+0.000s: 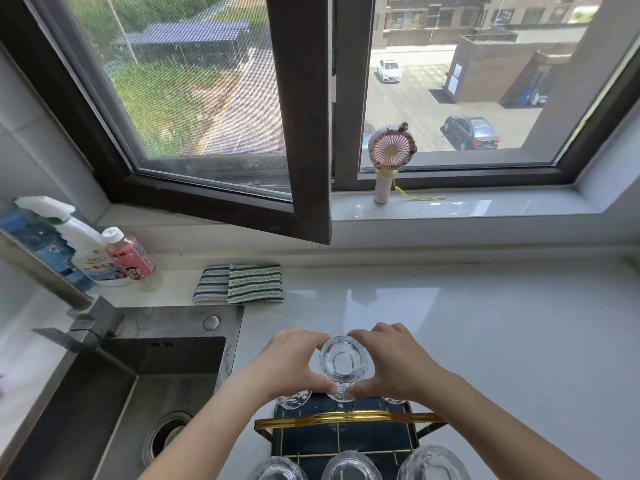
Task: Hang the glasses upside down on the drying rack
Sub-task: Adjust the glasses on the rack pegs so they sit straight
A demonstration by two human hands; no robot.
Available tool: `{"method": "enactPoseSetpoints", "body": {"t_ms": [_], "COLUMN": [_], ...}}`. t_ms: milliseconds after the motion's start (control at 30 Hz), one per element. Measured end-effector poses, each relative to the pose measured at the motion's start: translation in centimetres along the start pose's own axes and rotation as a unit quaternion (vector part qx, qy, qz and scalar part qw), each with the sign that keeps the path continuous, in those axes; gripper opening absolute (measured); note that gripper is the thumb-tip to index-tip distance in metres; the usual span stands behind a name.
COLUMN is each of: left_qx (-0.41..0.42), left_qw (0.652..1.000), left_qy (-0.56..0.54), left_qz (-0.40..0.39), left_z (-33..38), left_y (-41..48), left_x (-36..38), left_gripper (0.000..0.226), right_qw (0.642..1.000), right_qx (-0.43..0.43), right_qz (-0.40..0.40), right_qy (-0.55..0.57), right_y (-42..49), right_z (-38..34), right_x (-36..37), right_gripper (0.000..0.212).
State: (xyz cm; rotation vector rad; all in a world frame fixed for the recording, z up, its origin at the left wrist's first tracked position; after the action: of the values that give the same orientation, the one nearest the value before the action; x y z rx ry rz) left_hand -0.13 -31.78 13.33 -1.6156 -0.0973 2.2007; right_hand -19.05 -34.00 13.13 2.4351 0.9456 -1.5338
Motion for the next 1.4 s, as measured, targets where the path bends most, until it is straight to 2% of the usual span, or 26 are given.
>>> {"method": "enactPoseSetpoints", "body": {"t_ms": [100, 167, 200, 267, 300, 333, 400, 500, 600, 767, 833, 1033, 1400], "left_qx": [-0.024, -0.046, -0.06, -0.091, -0.104, -0.111, -0.116, -0.125, -0.129, -0.122, -0.109, -0.084, -0.083], "left_qw": [0.999, 0.985, 0.966, 0.904, 0.88, 0.871, 0.895, 0.937, 0.957, 0.961, 0.961, 0.969, 0.974], "left_qy": [-0.047, -0.142, -0.204, -0.34, -0.387, -0.411, -0.386, -0.301, -0.248, -0.23, -0.228, -0.205, -0.18], "left_qz": [0.015, 0.09, 0.15, 0.243, 0.254, 0.244, 0.194, 0.127, 0.082, 0.097, 0.112, 0.112, 0.106], "left_z": [-1.1, -2.6, -3.5, -5.5, -6.2, -6.7, -7.3, -7.6, -7.5, -7.7, -7.8, -7.5, -7.9], "left_y": [-0.9, -2.2, -2.9, -4.3, -4.9, -5.5, -6.2, -6.5, -5.8, -5.2, -5.2, -5.2, -4.8], "left_x": [-0.8, -1.8, -1.9, -1.3, -0.6, 0.1, 1.7, 3.5, 4.6, 4.8, 4.6, 4.4, 4.4], "left_gripper": [0.094, 0.1, 0.1, 0.1, 0.102, 0.104, 0.104, 0.091, 0.077, 0.049, 0.044, 0.051, 0.066], "right_qw": [0.999, 1.0, 0.999, 0.996, 0.993, 0.992, 0.993, 0.995, 0.996, 0.995, 0.995, 0.996, 0.994], "right_qx": [-0.014, -0.025, -0.03, -0.045, -0.056, -0.065, -0.081, -0.094, -0.082, -0.084, -0.088, -0.088, -0.097], "right_qz": [-0.012, -0.004, 0.01, 0.052, 0.07, 0.08, 0.075, 0.045, 0.018, 0.004, 0.007, 0.015, 0.018], "right_qy": [-0.027, -0.012, 0.011, 0.06, 0.072, 0.073, 0.052, 0.001, -0.031, -0.055, -0.056, -0.02, -0.034], "right_y": [0.0, -0.1, -0.1, 0.1, 0.3, 0.6, 1.3, 2.5, 3.6, 4.2, 4.2, 3.6, 3.5], "right_z": [0.2, -0.1, -0.5, -1.5, -2.1, -2.6, -3.8, -5.1, -5.6, -5.9, -5.9, -5.5, -5.6], "right_x": [-0.2, -0.5, -0.6, -0.6, -0.4, -0.2, 0.5, 1.7, 2.2, 2.2, 2.3, 2.2, 2.1], "right_gripper": [0.113, 0.124, 0.125, 0.121, 0.117, 0.114, 0.106, 0.098, 0.099, 0.086, 0.08, 0.078, 0.077]}}
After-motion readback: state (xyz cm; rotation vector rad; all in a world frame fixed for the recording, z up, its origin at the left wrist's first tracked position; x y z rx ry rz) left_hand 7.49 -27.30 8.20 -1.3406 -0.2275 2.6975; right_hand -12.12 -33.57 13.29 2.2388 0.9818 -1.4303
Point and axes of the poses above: each hand's wrist, its own y-axis towards the middle knuckle, its own x-axis out of the palm, z = x × y, the point moved 1 cm from there along y, towards the middle knuckle, and after that the axes turned 10 degrees about y, right-handed, at the moved point
